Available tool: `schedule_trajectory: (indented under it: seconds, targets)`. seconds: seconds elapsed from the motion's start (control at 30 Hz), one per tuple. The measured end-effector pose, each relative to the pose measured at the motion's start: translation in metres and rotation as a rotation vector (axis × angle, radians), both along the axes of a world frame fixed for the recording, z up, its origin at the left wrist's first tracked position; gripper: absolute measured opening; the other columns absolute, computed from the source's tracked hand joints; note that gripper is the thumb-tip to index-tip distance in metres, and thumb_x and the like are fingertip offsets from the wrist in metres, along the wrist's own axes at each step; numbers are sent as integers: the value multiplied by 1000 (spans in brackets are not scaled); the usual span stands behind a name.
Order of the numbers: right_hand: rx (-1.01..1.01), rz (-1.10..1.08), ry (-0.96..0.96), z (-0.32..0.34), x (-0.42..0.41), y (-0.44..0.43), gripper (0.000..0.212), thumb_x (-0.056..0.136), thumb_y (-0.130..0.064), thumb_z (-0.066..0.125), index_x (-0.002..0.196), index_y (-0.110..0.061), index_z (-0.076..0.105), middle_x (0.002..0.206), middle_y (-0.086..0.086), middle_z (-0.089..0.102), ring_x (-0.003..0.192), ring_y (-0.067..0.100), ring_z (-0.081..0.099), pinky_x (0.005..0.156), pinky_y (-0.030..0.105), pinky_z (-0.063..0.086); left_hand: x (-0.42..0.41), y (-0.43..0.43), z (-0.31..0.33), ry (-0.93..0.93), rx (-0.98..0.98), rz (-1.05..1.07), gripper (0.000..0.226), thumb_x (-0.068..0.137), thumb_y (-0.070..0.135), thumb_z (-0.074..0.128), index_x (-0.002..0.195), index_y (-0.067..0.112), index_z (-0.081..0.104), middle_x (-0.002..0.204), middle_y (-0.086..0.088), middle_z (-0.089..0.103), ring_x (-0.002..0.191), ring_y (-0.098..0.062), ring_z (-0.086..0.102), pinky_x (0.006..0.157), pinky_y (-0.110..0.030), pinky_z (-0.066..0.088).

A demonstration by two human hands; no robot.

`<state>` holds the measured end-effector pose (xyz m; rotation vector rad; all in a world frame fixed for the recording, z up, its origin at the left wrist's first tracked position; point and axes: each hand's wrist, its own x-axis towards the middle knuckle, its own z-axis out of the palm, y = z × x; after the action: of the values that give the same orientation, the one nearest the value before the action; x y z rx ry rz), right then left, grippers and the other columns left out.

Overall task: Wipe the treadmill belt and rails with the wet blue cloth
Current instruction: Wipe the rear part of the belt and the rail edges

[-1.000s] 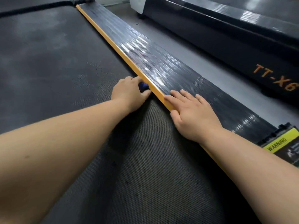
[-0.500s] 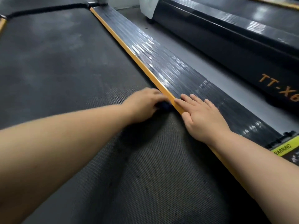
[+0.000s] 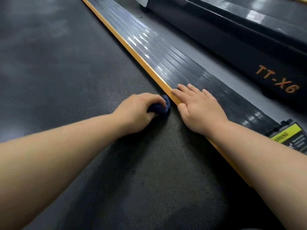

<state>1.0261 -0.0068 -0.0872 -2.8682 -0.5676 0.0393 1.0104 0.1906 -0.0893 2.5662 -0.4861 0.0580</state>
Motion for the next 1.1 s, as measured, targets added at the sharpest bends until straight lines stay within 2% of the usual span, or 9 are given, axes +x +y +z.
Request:
schedule_trajectory:
  seconds: [0.13,0.27,0.33,0.5,0.63,0.8,0.87,0.97,1.1]
  targets:
    - [-18,1,1,1,-3,1,52,97,-30,27,149,-37,19,158,-12,14,146,11,7,118,39,4,4,11,2,-33,87,-100,40,84,11,63,119,31,61,126,8,57,115,-16,52,99,-33,40]
    - [4,-3,5,-1,-2,1,51,97,-31,25,148,-38,21,158,-14,15,146,10,8,119,38,3,66,43,0,-104,82,415,31,87,12,55,110,33,62,121,4,61,116,-28,49,106,-39,27]
    - [14,-6,-7,-3,1,0,51,97,-31,26,147,-38,23,157,-15,15,146,9,8,119,38,3,77,43,-5,-78,13,508,26,88,16,55,108,31,61,118,3,63,117,-27,50,111,-41,20]
    - [11,-1,-24,-5,4,-1,51,96,-31,25,147,-38,25,157,-14,18,145,10,11,118,40,6,43,12,-9,-29,-25,277,30,87,17,60,112,33,62,120,1,61,112,-23,53,91,-28,39]
    - [58,-17,-20,-2,2,1,52,94,-29,25,144,-35,34,155,-12,26,144,11,16,117,38,9,0,-7,-3,13,-34,108,31,85,18,64,113,32,63,121,4,61,111,-19,55,93,-24,39]
    - [171,-42,-61,12,-17,-3,47,88,-21,34,129,-18,55,139,5,50,131,22,40,108,35,29,-69,-34,-3,-3,-113,-169,45,82,15,66,123,34,59,126,10,59,112,-8,48,101,-31,36]
    - [18,-13,-25,20,-28,-15,44,91,-22,40,134,-22,50,138,4,49,130,23,39,109,39,29,-67,-25,2,-26,11,-194,48,88,29,60,134,37,49,128,11,58,112,-8,46,102,-31,33]
    - [-267,25,11,32,-43,-46,48,94,-39,38,142,-35,36,150,-5,36,140,19,28,115,44,18,-50,-10,11,-311,455,-127,51,88,55,44,134,34,48,120,6,62,103,-23,53,81,-35,42]
    - [-281,-75,66,29,-73,-79,51,95,-51,31,145,-41,27,155,-11,24,142,16,24,115,38,17,-60,-24,12,-55,586,42,51,94,54,39,141,39,26,120,-2,44,105,-26,44,71,-35,41]
